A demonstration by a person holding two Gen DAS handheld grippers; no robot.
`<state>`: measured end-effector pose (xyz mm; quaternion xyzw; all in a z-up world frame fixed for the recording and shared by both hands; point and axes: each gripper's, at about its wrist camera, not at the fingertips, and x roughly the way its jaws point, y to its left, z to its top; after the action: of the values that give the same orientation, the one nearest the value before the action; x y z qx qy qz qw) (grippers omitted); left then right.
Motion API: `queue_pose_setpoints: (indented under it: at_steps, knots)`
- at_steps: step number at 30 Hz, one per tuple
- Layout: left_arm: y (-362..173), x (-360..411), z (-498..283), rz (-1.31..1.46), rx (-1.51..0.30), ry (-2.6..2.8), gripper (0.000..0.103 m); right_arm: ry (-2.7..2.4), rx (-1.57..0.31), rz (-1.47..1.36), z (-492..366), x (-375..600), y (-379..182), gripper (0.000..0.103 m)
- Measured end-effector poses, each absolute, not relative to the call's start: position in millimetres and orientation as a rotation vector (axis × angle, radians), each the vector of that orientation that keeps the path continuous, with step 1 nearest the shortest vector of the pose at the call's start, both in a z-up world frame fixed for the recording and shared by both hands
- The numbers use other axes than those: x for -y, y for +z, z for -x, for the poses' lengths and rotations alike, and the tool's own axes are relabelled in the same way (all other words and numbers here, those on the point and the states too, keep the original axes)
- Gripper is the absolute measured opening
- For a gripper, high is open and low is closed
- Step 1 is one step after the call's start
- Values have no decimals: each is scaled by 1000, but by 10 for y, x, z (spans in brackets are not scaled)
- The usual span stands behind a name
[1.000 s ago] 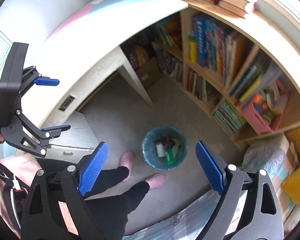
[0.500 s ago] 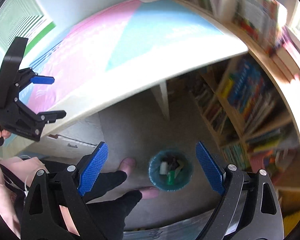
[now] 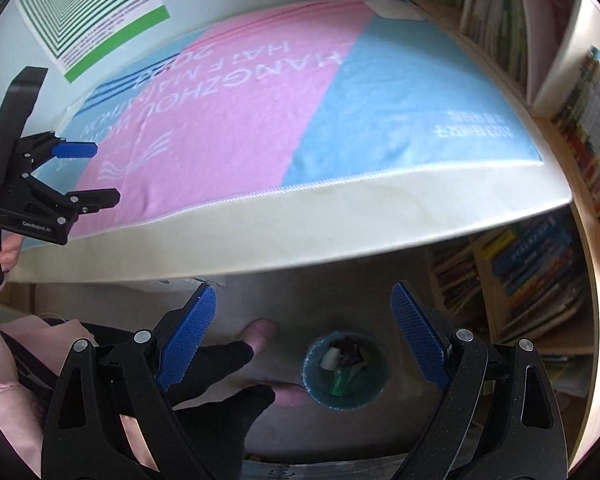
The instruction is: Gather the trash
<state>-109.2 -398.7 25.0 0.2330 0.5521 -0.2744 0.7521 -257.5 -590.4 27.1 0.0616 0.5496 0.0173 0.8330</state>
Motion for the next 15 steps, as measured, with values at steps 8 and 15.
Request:
queue_pose_setpoints:
  at_steps: [8, 15]
  knots:
    - [307, 3465, 788, -399, -1204, -475, 96, 98, -1170, -92, 2043, 5565, 255, 89]
    - [352, 3062, 598, -341, -1192, -395, 96, 176, -1129, -60, 1571, 5186, 377, 89]
